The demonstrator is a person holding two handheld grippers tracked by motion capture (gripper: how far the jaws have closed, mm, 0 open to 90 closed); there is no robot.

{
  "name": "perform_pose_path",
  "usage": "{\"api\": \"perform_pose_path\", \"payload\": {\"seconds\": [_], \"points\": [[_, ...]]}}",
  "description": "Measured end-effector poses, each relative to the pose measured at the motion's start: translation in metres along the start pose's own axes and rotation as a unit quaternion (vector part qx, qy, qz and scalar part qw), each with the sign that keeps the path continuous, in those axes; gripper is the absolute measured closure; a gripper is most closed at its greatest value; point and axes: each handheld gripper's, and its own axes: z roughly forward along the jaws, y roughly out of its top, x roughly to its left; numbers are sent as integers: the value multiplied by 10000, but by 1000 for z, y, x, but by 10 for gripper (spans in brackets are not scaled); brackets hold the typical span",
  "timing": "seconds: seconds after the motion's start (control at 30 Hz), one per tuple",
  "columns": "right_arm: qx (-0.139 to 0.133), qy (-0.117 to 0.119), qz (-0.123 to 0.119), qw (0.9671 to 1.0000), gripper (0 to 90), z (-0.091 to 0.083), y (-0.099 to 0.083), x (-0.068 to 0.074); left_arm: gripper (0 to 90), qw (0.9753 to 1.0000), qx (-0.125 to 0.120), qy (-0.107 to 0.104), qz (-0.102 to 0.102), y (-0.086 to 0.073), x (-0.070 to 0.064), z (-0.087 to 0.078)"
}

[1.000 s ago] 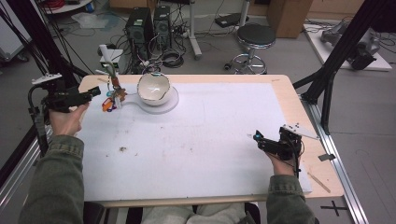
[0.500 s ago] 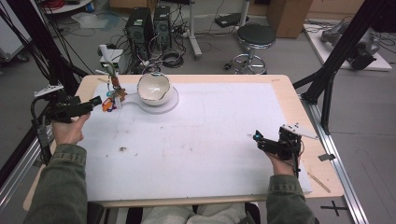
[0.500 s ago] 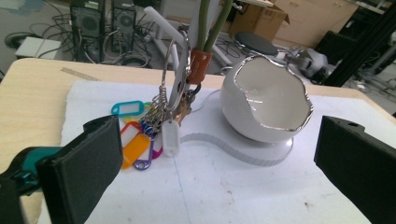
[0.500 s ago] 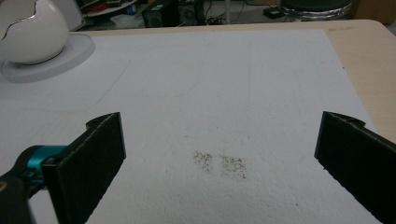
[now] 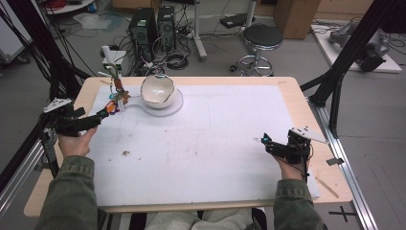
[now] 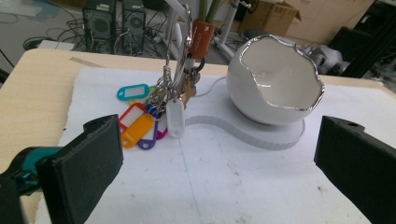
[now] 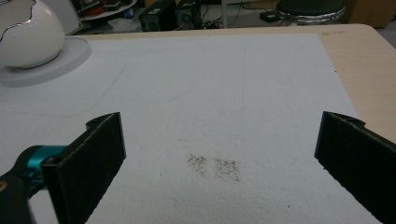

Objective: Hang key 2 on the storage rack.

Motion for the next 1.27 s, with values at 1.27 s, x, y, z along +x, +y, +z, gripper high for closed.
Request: {"api": "perform_pose_path", "payload": {"seconds": [1.27], "points": [[-12, -31, 5, 10000, 8, 0, -1, 1, 16, 9983, -320, 346, 331, -55, -7, -28]]}}
